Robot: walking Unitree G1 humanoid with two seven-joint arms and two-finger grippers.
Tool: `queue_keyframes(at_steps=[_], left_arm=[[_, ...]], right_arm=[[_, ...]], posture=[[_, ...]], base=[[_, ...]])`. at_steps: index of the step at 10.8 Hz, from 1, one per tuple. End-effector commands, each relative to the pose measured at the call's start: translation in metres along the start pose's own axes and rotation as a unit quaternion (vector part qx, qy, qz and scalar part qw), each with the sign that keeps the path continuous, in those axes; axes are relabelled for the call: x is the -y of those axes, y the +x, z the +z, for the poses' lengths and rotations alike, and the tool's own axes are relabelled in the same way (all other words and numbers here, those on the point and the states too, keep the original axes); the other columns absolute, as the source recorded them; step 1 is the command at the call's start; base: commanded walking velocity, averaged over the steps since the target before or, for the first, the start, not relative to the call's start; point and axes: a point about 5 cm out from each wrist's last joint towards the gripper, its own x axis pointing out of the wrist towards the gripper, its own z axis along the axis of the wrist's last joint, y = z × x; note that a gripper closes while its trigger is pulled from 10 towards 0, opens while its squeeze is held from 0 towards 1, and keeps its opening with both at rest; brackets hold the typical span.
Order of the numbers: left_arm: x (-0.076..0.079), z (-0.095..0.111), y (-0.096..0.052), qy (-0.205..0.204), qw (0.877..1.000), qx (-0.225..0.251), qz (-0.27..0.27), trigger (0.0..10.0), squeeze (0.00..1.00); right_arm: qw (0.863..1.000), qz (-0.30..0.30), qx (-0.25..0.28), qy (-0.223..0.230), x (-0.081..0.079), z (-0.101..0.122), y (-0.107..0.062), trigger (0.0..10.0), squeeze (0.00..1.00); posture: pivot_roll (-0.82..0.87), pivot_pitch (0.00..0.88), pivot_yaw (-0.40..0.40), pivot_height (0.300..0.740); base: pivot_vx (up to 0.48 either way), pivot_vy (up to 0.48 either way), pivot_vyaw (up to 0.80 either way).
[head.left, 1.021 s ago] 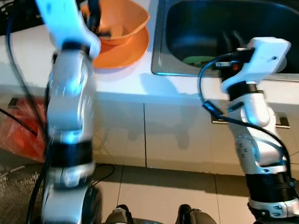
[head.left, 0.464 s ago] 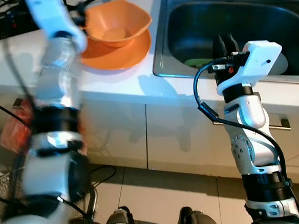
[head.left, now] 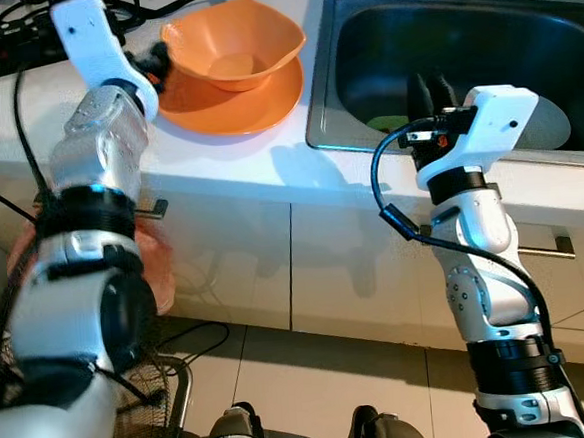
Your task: Kitchen organization
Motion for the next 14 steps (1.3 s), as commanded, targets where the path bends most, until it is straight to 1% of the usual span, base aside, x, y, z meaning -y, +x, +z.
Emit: queue_keyframes(at_steps=[1, 2, 4, 5, 6, 7, 9, 11, 12, 13, 14], left_arm=[[-0.002, 0.003, 0.001, 0.002, 1.0, -0.006, -0.005, 10.0, 0.0], [-0.002, 0.004, 0.001, -0.001, 1.0, -0.006, -0.008, 10.0, 0.0], [-0.003, 0.001, 0.003, -0.013, 0.999, -0.025, -0.025, 10.0, 0.0], [-0.001, 0.003, 0.004, -0.018, 0.998, -0.028, -0.044, 10.0, 0.0], [0.007, 0.008, 0.004, -0.02, 0.997, -0.017, -0.077, 10.0, 0.0], [0.009, 0.009, 0.005, -0.02, 0.996, -0.019, -0.082, 10.0, 0.0], [0.012, 0.002, 0.006, -0.013, 0.996, -0.042, -0.084, 10.0, 0.0], [0.018, -0.007, 0.007, -0.018, 0.994, -0.061, -0.091, 10.0, 0.0], [0.023, -0.013, 0.007, -0.012, 0.992, -0.075, -0.098, 10.0, 0.0], [0.027, -0.018, 0.007, -0.01, 0.992, -0.076, -0.104, 10.0, 0.0], [0.029, -0.018, 0.007, -0.011, 0.991, -0.071, -0.109, 10.0, 0.0]], right_arm=[[1.0, 0.007, 0.007, -0.003, -0.002, 0.002, 0.0, 10.0, 0.0], [1.0, 0.007, 0.007, -0.002, -0.002, 0.002, 0.0, 10.0, 0.0], [1.0, 0.009, 0.006, 0.0, -0.004, 0.001, 0.0, 10.0, 0.0], [1.0, 0.012, 0.007, 0.002, -0.006, 0.001, 0.0, 10.0, 0.0], [1.0, 0.013, 0.007, 0.003, -0.006, 0.001, 0.0, 10.0, 0.0], [1.0, 0.012, 0.007, 0.003, -0.007, 0.001, 0.0, 10.0, 0.0], [1.0, 0.009, 0.008, 0.003, -0.006, 0.001, 0.0, 10.0, 0.0], [1.0, 0.006, 0.009, 0.003, -0.006, 0.001, 0.0, 10.0, 0.0], [1.0, 0.004, 0.011, 0.003, -0.005, 0.002, 0.0, 10.0, 0.0], [1.0, 0.001, 0.012, 0.002, -0.005, 0.002, -0.001, 10.0, 0.0], [1.0, 0.001, 0.012, 0.002, -0.005, 0.002, -0.001, 10.0, 0.0]], posture=[[0.13, 0.136, 0.04, 0.74], [0.13, 0.135, 0.04, 0.74], [0.13, 0.133, 0.041, 0.74], [0.13, 0.134, 0.044, 0.74], [0.13, 0.136, 0.047, 0.74], [0.13, 0.138, 0.049, 0.74], [0.13, 0.14, 0.054, 0.74], [0.12, 0.14, 0.06, 0.74], [0.12, 0.144, 0.065, 0.74], [0.11, 0.145, 0.068, 0.74], [0.11, 0.146, 0.068, 0.74]], base=[[0.0, 0.0, 0.0], [0.0, 0.0, 0.0], [0.0, 0.0, 0.0], [0.0, 0.0, 0.0], [0.0, 0.0, 0.0], [0.0, 0.0, 0.0], [0.0, 0.0, 0.0], [0.0, 0.0, 0.0], [0.0, 0.0, 0.0], [0.0, 0.0, 0.0], [0.0, 0.0, 0.0]])
